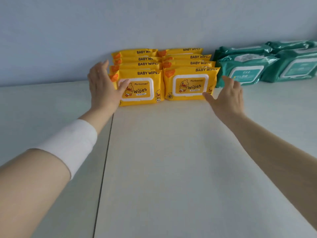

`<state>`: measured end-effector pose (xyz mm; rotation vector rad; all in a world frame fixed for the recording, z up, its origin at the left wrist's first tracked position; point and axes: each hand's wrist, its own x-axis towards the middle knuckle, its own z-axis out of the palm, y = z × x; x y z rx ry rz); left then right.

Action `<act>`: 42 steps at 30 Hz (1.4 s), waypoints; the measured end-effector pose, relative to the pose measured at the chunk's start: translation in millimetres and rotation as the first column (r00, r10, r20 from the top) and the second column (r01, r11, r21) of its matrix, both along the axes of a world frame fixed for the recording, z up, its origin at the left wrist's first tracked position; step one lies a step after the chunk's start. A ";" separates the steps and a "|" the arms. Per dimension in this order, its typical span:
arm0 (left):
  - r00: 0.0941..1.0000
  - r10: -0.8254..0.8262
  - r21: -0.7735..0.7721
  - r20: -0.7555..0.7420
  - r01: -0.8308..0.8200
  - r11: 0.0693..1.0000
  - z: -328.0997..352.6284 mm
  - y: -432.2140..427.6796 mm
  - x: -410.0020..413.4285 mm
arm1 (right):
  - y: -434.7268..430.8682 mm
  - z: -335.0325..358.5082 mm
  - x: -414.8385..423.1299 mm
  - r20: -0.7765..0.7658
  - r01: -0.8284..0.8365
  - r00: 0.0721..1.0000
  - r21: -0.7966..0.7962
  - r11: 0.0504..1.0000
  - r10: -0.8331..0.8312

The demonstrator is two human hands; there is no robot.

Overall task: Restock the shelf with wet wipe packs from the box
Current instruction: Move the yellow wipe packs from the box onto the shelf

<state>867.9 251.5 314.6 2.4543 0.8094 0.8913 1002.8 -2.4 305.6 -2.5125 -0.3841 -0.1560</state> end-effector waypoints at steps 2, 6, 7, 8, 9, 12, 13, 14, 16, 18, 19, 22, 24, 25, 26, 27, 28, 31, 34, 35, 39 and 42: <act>0.994 -0.084 0.153 -0.072 0.094 0.984 7.4 -24.4 -5.9 | -12.4 5.6 -23.1 0.073 -0.034 0.996 -0.184 0.982 0.048; 0.864 -0.322 0.316 -0.388 0.453 0.833 15.6 -90.6 -17.0 | -54.9 14.7 -68.9 0.100 -0.076 0.983 -0.540 0.838 0.153; 0.815 -0.339 0.332 -0.470 0.519 0.788 18.4 -110.3 -19.3 | -69.2 16.2 -79.6 0.087 -0.078 0.983 -0.596 0.799 0.161; 0.772 -0.342 0.339 -0.535 0.567 0.751 21.7 -130.7 -21.1 | -84.6 17.6 -89.6 0.070 -0.080 0.985 -0.636 0.767 0.160; 0.736 -0.338 0.347 -0.587 0.605 0.716 25.3 -152.0 -22.2 | -101.7 19.0 -99.0 0.053 -0.080 0.986 -0.668 0.740 0.155; 0.656 -0.319 0.383 -0.684 0.696 0.607 36.1 -219.9 -21.7 | -162.4 24.4 -122.5 0.028 -0.058 0.993 -0.723 0.689 0.112; 0.634 -0.322 0.387 -0.703 0.721 0.575 39.3 -244.3 -21.0 | -186.0 26.8 -128.7 0.026 -0.040 0.996 -0.729 0.683 0.085; 0.611 -0.334 0.381 -0.718 0.746 0.546 42.5 -270.0 -20.4 | -211.1 29.2 -134.5 0.023 -0.020 0.998 -0.733 0.680 0.054; 0.566 -0.384 0.371 -0.729 0.799 0.473 48.2 -325.9 -19.0 | -266.2 34.2 -146.8 0.008 0.017 1.000 -0.735 0.678 -0.016; 0.527 -0.450 0.376 -0.721 0.843 0.385 49.8 -387.1 -18.5 | -325.9 36.8 -160.7 -0.012 0.052 0.996 -0.738 0.672 -0.091; 0.504 -0.491 0.375 -0.710 0.861 0.343 48.9 -419.5 -18.8 | -357.1 37.2 -168.5 -0.015 0.071 0.992 -0.744 0.664 -0.124; 0.405 -0.602 0.343 -0.688 0.913 0.223 37.4 -520.8 -23.9 | -453.2 29.0 -196.8 -0.042 0.125 0.972 -0.743 0.657 -0.232; 0.329 -0.651 0.323 -0.684 0.937 0.135 17.8 -585.9 -29.0 | -517.9 12.5 -217.0 -0.065 0.166 0.948 -0.733 0.660 -0.310; 0.287 -0.657 0.306 -0.697 0.948 0.090 5.1 -615.6 -32.0 | -548.1 0.8 -227.2 -0.085 0.189 0.930 -0.724 0.663 -0.358; 0.241 -0.652 0.280 -0.719 0.959 0.046 -9.7 -642.4 -35.7 | -575.0 -12.5 -238.4 -0.124 0.204 0.903 -0.719 0.664 -0.411; 0.192 -0.638 0.246 -0.746 0.969 0.004 -25.6 -665.5 -40.7 | -597.5 -27.9 -249.5 -0.173 0.205 0.872 -0.720 0.663 -0.458; 0.145 -0.619 0.206 -0.772 0.978 -0.028 -41.8 -684.9 -45.6 | -616.8 -44.8 -259.6 -0.222 0.199 0.839 -0.725 0.660 -0.496; 0.040 -0.568 0.092 -0.822 0.994 -0.063 -91.8 -723.0 -52.5 | -653.5 -96.4 -281.7 -0.327 0.173 0.757 -0.734 0.657 -0.566; -0.051 -0.528 -0.041 -0.848 0.999 -0.030 -145.9 -742.4 -46.8 | -667.3 -150.2 -298.5 -0.449 0.130 0.684 -0.701 0.701 -0.576; -0.090 -0.516 -0.096 -0.852 0.995 -0.015 -164.3 -747.6 -42.8 | -667.4 -168.7 -304.5 -0.499 0.111 0.655 -0.679 0.726 -0.567; -0.226 -0.496 -0.312 -0.838 0.945 0.097 -244.4 -760.7 -17.8 | -649.6 -245.5 -316.5 -0.687 0.094 0.534 -0.531 0.842 -0.493; -0.321 -0.442 -0.433 -0.837 0.883 0.180 -301.8 -760.6 -2.9 | -630.4 -301.8 -317.1 -0.811 0.080 0.418 -0.416 0.906 -0.409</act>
